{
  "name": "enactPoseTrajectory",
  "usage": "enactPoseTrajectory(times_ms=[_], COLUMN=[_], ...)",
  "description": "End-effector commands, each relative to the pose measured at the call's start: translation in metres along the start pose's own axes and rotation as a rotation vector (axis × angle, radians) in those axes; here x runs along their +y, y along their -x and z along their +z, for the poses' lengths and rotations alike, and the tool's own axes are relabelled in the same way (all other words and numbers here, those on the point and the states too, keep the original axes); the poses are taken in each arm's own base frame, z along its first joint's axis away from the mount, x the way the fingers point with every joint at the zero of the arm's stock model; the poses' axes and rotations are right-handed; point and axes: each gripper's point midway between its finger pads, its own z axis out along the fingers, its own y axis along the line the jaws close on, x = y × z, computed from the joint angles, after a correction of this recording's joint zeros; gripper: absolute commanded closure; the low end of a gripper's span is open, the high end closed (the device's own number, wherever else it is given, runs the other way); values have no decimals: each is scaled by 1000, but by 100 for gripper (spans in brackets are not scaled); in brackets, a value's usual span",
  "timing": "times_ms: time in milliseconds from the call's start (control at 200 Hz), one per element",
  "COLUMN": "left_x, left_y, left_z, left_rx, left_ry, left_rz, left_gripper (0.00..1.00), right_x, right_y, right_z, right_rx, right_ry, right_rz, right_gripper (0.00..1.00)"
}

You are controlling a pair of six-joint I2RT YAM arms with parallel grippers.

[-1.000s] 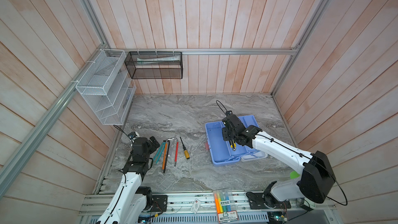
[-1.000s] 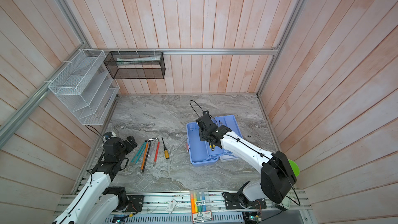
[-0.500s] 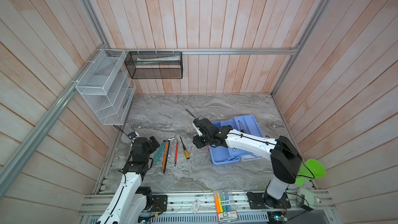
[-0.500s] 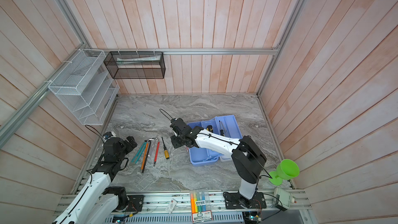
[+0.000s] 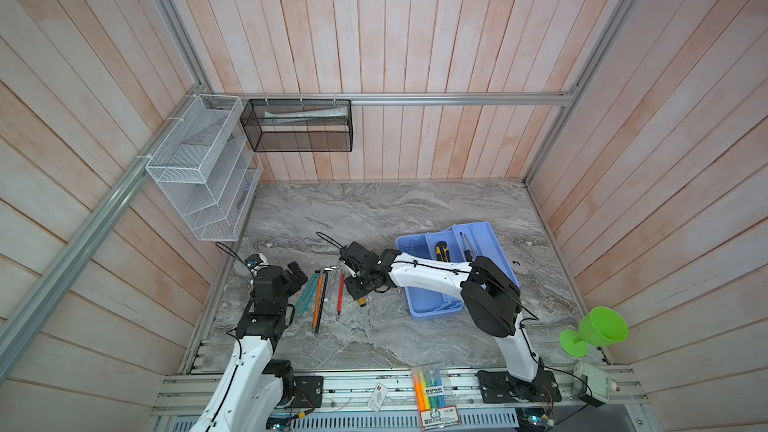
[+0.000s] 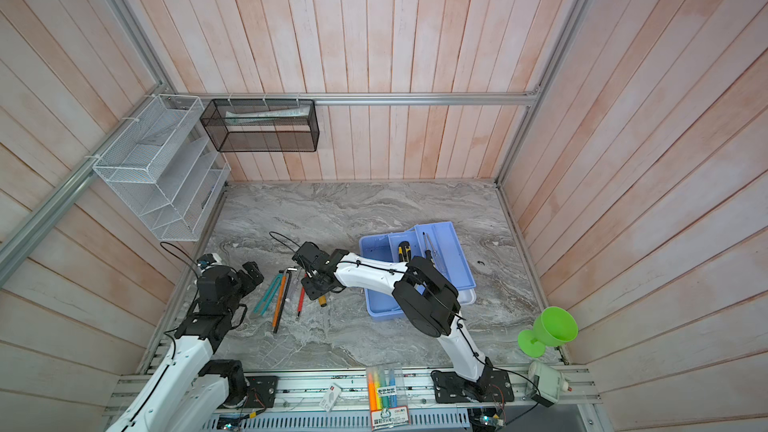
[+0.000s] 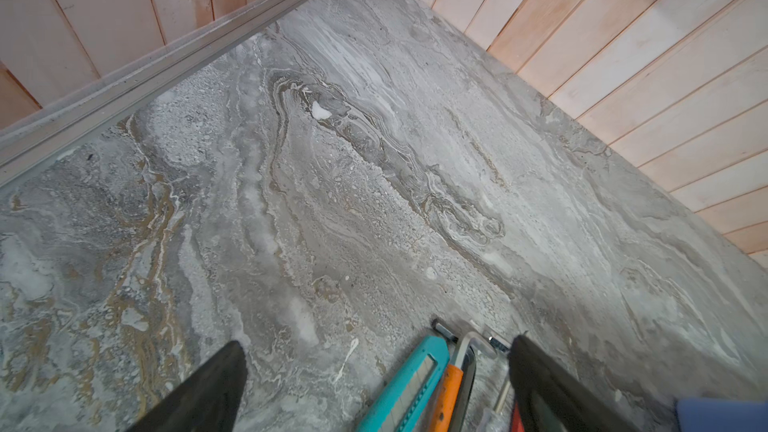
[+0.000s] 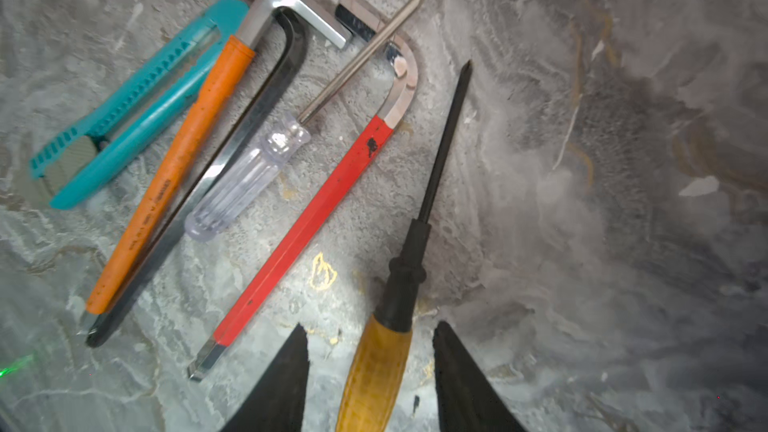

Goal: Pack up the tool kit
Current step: 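Return the right gripper to the tools and grasp the yellow-handled black screwdriver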

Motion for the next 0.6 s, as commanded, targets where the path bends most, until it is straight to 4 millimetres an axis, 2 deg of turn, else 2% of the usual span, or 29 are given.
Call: enactPoseTrajectory(times_ms=[0, 110, 335, 590], left_x=[6, 6, 6, 6], left_y=[-3, -3, -3, -3], left_z=[-1, -1, -1, -1], left_rx=[-4, -5, -5, -5], left_ry=[17, 17, 16, 17], left_rz=[-5, -7, -6, -7], left_gripper=[0, 0, 0, 0], right_x=[-10, -15, -6, -6], right_y=[-9, -12, -16, -24], right_z=[4, 10, 20, 29], right_rx=[58, 77, 116, 150], right_ry=[-64, -95, -103, -124], right_rz=[-28, -35, -51, -61], right_gripper=[53, 56, 66, 68])
